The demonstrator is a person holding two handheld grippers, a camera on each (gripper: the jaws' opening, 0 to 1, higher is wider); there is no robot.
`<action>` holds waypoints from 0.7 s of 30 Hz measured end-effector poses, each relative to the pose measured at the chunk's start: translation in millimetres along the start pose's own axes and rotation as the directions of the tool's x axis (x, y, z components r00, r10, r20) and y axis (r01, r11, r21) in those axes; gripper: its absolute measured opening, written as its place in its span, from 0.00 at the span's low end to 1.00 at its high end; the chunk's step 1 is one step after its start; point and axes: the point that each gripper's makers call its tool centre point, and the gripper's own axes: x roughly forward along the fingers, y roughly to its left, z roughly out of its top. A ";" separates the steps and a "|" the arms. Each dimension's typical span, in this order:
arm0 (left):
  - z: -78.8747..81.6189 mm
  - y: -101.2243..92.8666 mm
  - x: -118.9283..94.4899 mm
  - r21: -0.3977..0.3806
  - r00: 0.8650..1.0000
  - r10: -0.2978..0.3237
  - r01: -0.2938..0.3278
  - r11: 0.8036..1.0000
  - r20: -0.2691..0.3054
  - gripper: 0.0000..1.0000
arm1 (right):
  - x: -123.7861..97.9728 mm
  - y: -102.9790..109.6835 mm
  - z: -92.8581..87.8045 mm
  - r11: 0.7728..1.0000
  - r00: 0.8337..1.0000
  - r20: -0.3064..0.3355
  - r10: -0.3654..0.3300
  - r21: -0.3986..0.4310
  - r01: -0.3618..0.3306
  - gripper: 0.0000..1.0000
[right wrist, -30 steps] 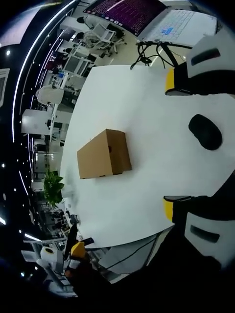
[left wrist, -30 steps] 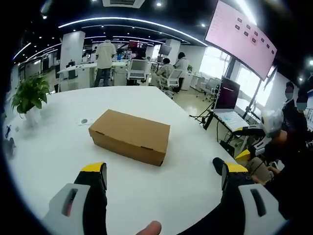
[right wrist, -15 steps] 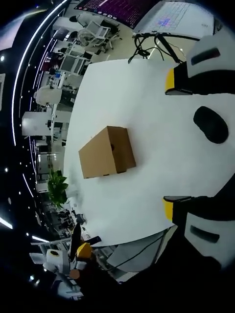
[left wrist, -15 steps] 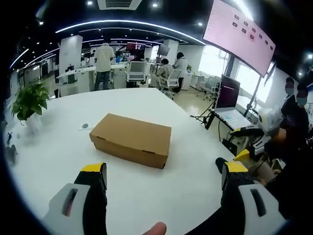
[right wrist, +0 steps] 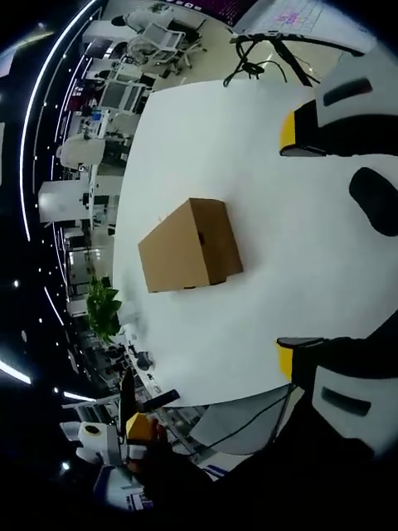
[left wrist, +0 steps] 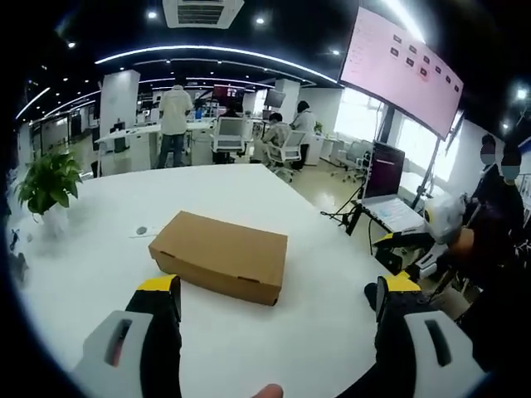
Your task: Operate the shoe box by opening the lid, removing the specified soft item, and placing it in the target area until the item is outside and the box remains undamaged.
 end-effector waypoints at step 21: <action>-2.1 21.1 -19.3 0.089 0.998 0.057 -0.058 0.994 0.018 0.99 | 36.4 -0.9 9.9 0.984 0.998 0.035 0.045 0.170 -0.050 0.90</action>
